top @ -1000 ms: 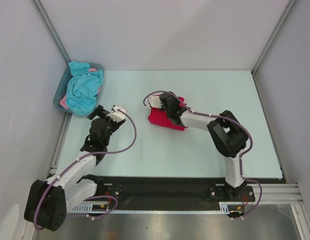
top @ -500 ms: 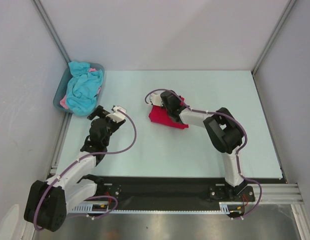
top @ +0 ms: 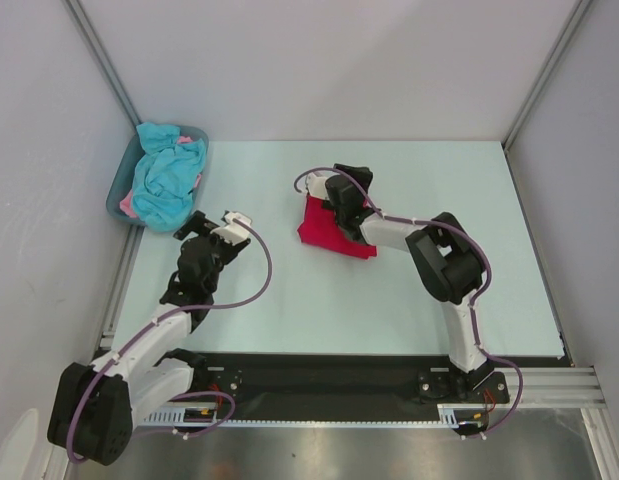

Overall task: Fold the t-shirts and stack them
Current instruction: Fold the tshirt

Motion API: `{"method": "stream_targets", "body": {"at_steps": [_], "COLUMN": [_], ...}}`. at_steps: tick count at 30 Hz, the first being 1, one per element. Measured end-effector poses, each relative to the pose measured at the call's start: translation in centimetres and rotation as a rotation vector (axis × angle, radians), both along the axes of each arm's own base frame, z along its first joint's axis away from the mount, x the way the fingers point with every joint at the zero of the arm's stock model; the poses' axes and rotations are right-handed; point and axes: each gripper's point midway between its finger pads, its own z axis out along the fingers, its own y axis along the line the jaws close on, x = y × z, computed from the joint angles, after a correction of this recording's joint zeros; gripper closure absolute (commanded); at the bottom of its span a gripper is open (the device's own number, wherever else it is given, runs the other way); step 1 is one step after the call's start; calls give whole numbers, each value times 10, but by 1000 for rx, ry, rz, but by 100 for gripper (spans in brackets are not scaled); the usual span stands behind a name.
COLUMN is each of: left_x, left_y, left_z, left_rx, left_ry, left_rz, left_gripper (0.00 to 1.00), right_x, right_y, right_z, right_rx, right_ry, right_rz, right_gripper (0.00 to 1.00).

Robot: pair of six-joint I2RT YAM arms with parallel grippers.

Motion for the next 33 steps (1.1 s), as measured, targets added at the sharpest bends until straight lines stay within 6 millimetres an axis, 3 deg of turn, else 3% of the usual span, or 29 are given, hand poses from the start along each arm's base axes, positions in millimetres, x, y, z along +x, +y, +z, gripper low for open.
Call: {"method": "stream_targets", "body": {"at_steps": [8,12,27,30,31,33], "left_x": [-1,-2,-2,-2,-2,-2], "left_y": [0,0,0,0,0,0], "left_z": [5,7,7,8,8,8], "left_rx": [-15,-17,-17,-17,-18,-18], "left_ry": [-17,-22,-24,-25,-26,-27], "left_rz": [1,1,1,1,2,2], "left_gripper": [0,0,0,0,0,0], "right_x": [10,9,-14,-17,-19,-26], "right_y": [1,-1,7,10,12,18], "right_z": [58,73,15,10,8,4], "right_rx": [34,53,67,73,75,74], "right_ry": [-129,-144,99,109,111,111], "right_rz": [-24,-28,17,22,26,40], "right_gripper": [2,0,2,13,40,85]}}
